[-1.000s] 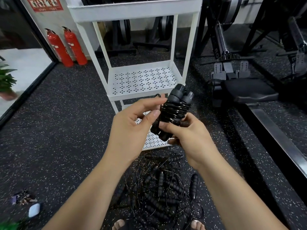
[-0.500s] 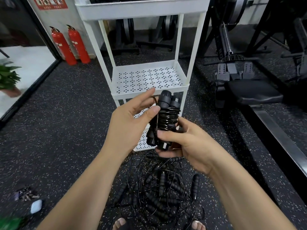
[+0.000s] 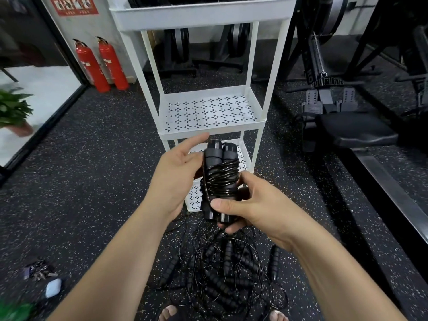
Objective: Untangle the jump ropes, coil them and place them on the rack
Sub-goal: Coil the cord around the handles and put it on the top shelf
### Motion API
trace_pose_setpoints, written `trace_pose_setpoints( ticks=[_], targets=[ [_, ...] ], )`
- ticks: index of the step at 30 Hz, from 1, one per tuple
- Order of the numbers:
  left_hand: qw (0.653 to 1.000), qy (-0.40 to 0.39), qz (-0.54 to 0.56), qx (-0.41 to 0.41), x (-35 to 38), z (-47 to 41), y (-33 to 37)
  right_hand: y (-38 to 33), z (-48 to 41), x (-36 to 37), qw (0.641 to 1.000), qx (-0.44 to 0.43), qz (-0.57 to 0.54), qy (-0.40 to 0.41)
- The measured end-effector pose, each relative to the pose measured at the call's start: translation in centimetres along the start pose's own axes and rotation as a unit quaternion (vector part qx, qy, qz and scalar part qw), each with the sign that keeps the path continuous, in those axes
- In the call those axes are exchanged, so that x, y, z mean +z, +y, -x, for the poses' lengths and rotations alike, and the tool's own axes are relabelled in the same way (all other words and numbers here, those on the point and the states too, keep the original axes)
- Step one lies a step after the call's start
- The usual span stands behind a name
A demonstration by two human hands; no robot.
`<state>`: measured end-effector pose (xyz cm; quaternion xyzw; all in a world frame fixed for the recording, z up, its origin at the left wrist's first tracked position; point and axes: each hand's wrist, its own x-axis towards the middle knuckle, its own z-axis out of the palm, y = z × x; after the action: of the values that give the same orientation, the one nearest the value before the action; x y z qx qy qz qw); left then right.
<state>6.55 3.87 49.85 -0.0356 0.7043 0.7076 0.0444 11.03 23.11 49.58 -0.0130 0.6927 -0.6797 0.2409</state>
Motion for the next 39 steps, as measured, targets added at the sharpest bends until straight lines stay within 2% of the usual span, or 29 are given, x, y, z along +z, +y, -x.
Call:
trace_pose_setpoints(
  ticks=[4,9,15,22,26,33,39],
  targets=[
    [1.0,0.012,0.011,0.008,-1.0,-0.6,-0.3,-0.2,-0.1,-0.1,0.999,0.003,0.035,-0.006],
    [0.999,0.005,-0.039,0.028,-1.5,-0.8,-0.3,-0.1,0.1,-0.3,0.998,0.005,0.056,-0.01],
    [0.997,0.016,0.06,-0.051,-0.7,-0.5,-0.3,0.1,-0.3,-0.5,0.995,0.028,0.088,-0.026],
    [0.985,0.056,0.065,-0.149,-0.2,-1.4,-2.0,0.9,-0.6,0.1,0.988,0.048,0.144,-0.017],
    [0.981,0.053,0.108,-0.151,0.0,-1.6,-2.7,1.3,-0.8,0.4,0.978,0.04,0.205,0.004],
    [0.975,-0.031,0.16,-0.149,-1.1,-1.7,-2.6,1.8,-1.3,0.4,0.978,0.042,0.204,-0.009],
    [0.971,-0.088,0.179,-0.13,-1.1,-1.0,-2.5,1.7,-1.4,0.7,0.984,0.029,0.176,0.017]
  ],
)
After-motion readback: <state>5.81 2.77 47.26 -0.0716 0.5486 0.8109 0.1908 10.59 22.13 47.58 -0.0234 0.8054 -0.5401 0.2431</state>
